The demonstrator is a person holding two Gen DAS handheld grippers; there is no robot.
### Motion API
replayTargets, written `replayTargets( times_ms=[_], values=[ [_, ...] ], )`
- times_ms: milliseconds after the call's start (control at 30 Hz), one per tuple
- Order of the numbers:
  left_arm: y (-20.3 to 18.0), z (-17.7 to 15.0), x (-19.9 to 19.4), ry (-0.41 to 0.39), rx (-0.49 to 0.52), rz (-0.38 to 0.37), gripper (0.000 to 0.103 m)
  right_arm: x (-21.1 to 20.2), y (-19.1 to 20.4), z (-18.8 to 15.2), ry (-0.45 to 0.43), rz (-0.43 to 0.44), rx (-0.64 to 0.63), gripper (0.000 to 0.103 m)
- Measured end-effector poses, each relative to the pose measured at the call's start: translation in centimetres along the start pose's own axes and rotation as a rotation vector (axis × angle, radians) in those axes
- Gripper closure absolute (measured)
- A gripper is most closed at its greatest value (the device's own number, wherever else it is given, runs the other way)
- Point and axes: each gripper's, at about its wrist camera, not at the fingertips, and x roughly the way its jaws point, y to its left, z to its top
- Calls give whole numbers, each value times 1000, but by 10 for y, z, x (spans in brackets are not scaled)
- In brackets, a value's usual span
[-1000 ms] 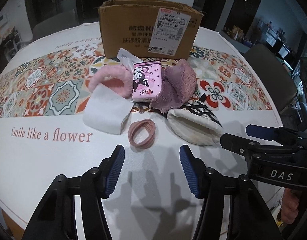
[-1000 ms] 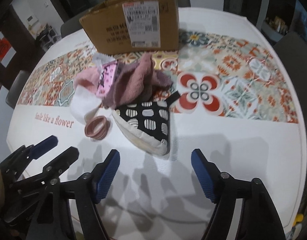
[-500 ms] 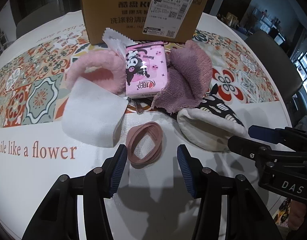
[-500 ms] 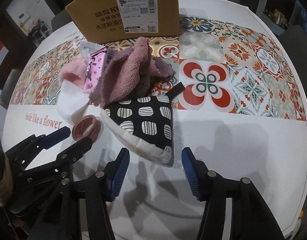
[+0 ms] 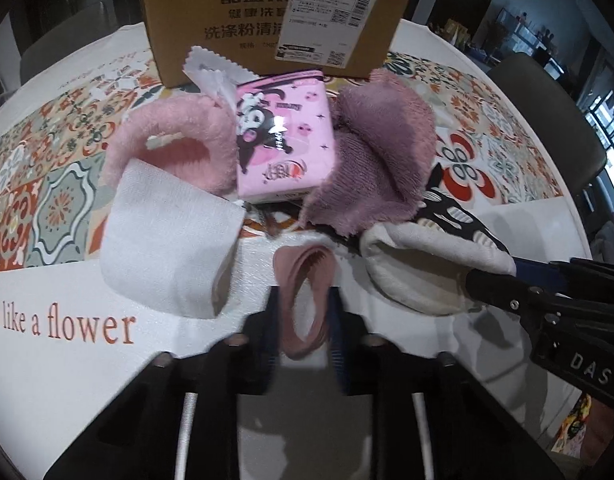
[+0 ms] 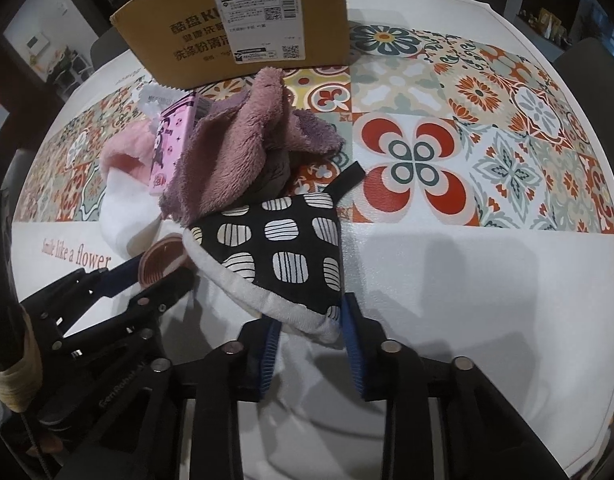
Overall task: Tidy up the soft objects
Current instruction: 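Grasp the pink hair tie with the left tool while the right tool grasps the black-and-white slipper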
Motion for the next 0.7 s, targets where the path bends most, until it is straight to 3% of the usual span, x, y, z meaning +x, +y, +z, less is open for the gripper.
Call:
replayTargets(
  times_ms=[100,300,700],
  values=[
    [-3,-3,-3,-1,5,-26,94,-2,0,-1,-9,6,-5,82],
    [-7,-7,-22,-42,14,-27,95,-11,2,-5,-32,27,-13,88],
    [-22,-4,-78,-174,77,-13,95,-61,6,-17,-162,14,-32,89]
  ],
)
